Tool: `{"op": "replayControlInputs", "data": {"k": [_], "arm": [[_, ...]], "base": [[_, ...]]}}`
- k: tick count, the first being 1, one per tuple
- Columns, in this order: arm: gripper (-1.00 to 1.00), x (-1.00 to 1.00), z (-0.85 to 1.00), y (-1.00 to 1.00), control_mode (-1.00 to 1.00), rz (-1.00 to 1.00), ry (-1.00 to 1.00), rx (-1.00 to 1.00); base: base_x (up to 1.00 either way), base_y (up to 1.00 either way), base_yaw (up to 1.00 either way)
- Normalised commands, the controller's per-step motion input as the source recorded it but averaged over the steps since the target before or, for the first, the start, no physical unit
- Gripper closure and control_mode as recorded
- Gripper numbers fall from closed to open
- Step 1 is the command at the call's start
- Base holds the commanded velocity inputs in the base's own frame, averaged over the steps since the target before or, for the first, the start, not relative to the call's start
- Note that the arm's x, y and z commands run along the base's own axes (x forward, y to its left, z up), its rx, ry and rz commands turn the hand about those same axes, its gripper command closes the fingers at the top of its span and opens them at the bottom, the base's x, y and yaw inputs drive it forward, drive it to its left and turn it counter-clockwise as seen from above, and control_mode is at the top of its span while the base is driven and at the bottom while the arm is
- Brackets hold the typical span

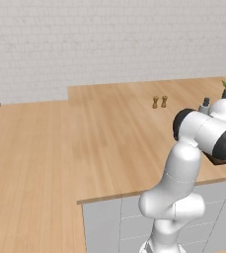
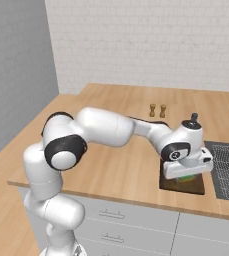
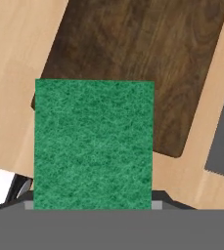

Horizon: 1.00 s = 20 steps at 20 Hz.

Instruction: Pick up the sponge from the counter and clean the cutting board by briefly scrubbing or pressing down on the cutting board. Once finished, release the sponge.

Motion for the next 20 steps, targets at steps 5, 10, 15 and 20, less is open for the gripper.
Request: {"op": "replayControlInputs", "data": {"k": [5,10,15,20], "arm": [[1.00,0.01,-0.71,0.17,-1.00,0.00,-0.08,-0.02],[1.00,0.01,-0.44,0.09,-1.00,0.00,0.19,-0.05],[1.00,0.15,-0.03,0.00,-1.00,0.00,0.06,0.00],[1.00,0.09,0.00,0.00,-1.00,0.00,0.00,0.00]], "base": [[0.00,0.00,0.00],[0.00,0.00,0.00],[0.00,0.00,0.00],[0.00,0.00,0.00]]}}
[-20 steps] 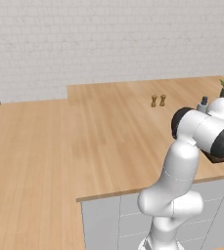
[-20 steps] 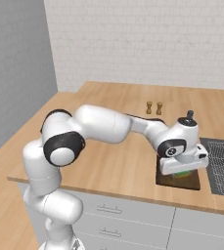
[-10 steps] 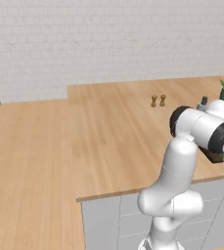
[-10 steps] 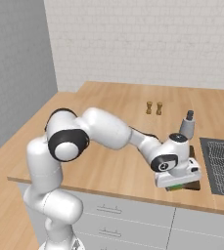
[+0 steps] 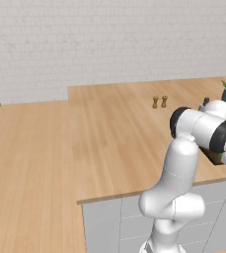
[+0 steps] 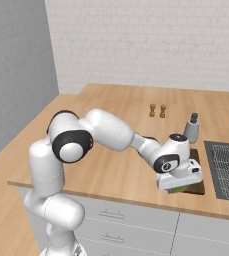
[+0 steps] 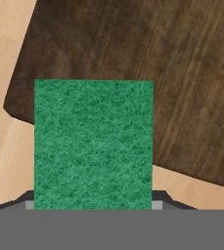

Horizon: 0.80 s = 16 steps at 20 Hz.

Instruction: Pick up the sponge from the counter and clean the cutting board by briefly scrubbing or pressing down on the cutting board. Once finished, release the sponge.

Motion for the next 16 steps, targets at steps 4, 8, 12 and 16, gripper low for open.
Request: {"op": "replayControlInputs", "data": {"k": [4,8,12,16], "arm": [[1.00,0.18,-0.14,0.00,-1.00,0.00,0.11,0.00],[1.00,0.50,-0.25,-0.17,-1.00,0.00,0.32,0.00],[1.00,0.44,-0.16,-0.17,-1.00,0.00,0.15,0.00],[1.00,0.29,-0.18,-0.05,-1.00,0.00,-0.03,0.00]], "base": [[0.00,0.00,0.00],[0.00,0.00,0.00],[0.00,0.00,0.00],[0.00,0.00,0.00]]}}
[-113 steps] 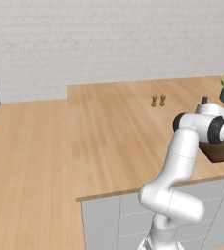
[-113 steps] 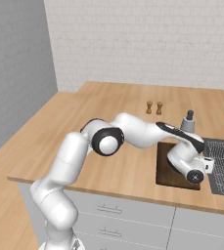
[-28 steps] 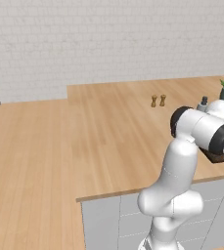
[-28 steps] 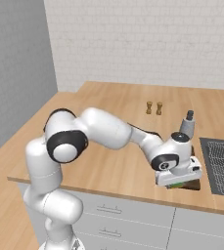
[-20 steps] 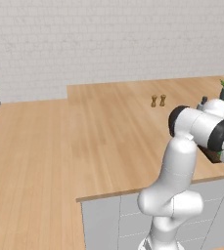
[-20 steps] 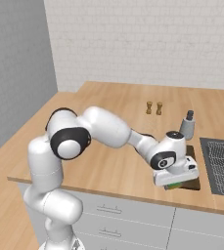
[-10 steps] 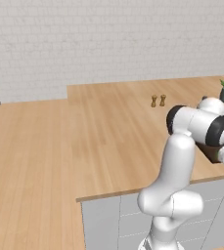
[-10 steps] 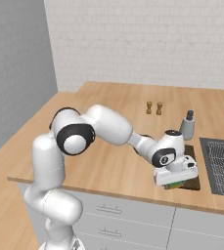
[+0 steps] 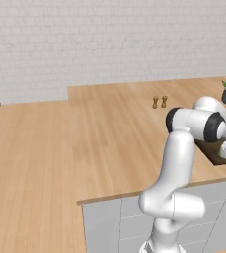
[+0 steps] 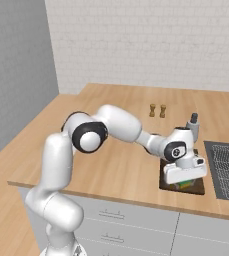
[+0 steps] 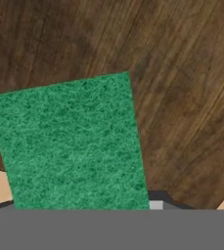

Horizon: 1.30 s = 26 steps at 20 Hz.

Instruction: Pick up the sponge from the counter and clean the cutting board by briefly scrubbing or pressing down on the cutting board. Once finished, release the sponge.

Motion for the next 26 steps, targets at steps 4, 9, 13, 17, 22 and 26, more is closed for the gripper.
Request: {"op": "replayControlInputs", "data": {"k": [4,9,13,17,22,26], "arm": [[1.00,0.34,-0.38,0.14,-1.00,-0.03,-0.19,-0.04],[1.00,0.65,-0.43,0.21,-1.00,-0.05,-0.03,-0.04],[1.00,0.62,-0.30,0.43,-1.00,-0.06,0.00,-0.07],[1.00,0.59,-0.17,0.47,-1.00,-0.07,0.00,-0.10],[1.00,0.79,-0.13,0.27,-1.00,-0.09,0.00,-0.06],[1.00,0.76,-0.29,0.04,-1.00,-0.07,0.00,-0.02]], "base": [[0.00,0.00,0.00],[0.00,0.00,0.00],[0.00,0.00,0.00],[0.00,0.00,0.00],[0.00,0.00,0.00],[0.00,0.00,0.00]]}}
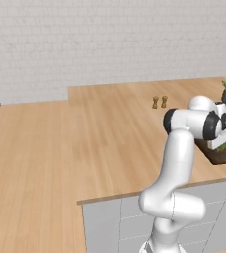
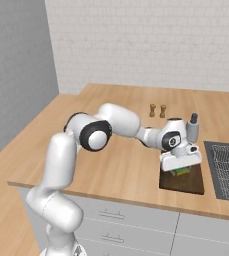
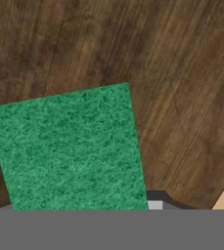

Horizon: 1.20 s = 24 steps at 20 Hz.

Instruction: Pick up the sponge from the counter and clean the cutting board by briefly scrubbing or pressing down on the cutting board. Once finished, release the sponge.

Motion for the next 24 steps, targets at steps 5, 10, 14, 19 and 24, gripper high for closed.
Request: {"op": "replayControlInputs", "data": {"k": [5,10,14,19,24], "arm": [[1.00,0.70,-0.43,0.23,-1.00,-0.06,-0.02,-0.08],[1.00,0.68,-0.33,0.38,-1.00,-0.07,-0.03,-0.08],[1.00,0.68,-0.28,0.46,-1.00,-0.07,0.00,-0.05],[1.00,0.71,-0.25,0.45,-1.00,-0.06,0.00,-0.04],[1.00,0.75,-0.33,0.24,-1.00,-0.04,0.02,-0.01]], "base": [[0.00,0.00,0.00],[0.00,0.00,0.00],[0.00,0.00,0.00],[0.00,0.00,0.00],[0.00,0.00,0.00]]}}
